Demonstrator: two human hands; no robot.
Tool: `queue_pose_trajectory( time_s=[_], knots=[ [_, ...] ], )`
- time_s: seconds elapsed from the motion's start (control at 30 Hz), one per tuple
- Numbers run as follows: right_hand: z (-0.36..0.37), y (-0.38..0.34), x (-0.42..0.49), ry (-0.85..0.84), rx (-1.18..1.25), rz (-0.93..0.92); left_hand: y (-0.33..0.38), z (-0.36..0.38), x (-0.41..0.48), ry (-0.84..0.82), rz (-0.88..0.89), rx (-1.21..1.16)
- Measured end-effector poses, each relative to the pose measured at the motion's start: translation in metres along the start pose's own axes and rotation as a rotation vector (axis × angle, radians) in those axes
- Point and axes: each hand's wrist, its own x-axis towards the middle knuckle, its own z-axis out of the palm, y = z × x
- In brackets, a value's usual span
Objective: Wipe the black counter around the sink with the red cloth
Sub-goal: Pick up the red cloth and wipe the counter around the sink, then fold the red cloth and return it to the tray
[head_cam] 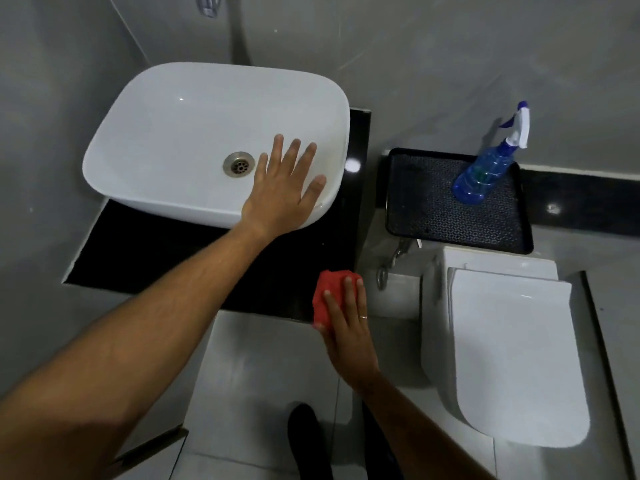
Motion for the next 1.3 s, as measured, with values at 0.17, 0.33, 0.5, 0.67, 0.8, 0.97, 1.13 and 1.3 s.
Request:
queue_pose_trajectory(
  time_s=[0.17, 0.33, 0.5, 0.67, 0.8, 0.97, 1.13, 1.3],
  knots=[
    [-0.012, -0.010, 0.059, 0.123, 0.334, 0.388, 0.000, 0.003, 0.001, -0.044, -0.012, 0.029],
    [-0.049, 0.018, 0.162, 0.019, 0.194, 0.349, 0.001, 0.001, 0.001, -0.052, 0.000, 0.039],
    [-0.104, 0.044, 0.194, 0.122, -0.058, 0.029, 0.004, -0.012, 0.002, 0.090, 0.077, -0.155],
    [-0.143, 0.080, 0.189, 0.151, -0.142, -0.189, 0.094, -0.009, 0.060, 0.087, -0.103, -0.678],
    [-0.171, 0.112, 0.198, 0.133, -0.041, -0.230, 0.149, 0.025, 0.108, -0.383, -0.478, -1.251],
    [-0.192, 0.157, 0.204, 0.136, 0.362, 0.121, 0.161, 0.073, 0.138, -0.368, -0.600, -1.420],
    [-0.186, 0.202, 0.228, -0.051, 1.226, 0.848, 0.160, 0.120, 0.169, -0.441, -0.617, -1.487],
    [-0.155, 0.241, 0.251, 0.001, 0.842, 0.874, 0.160, 0.167, 0.198, -0.357, -0.678, -1.335]
  ],
)
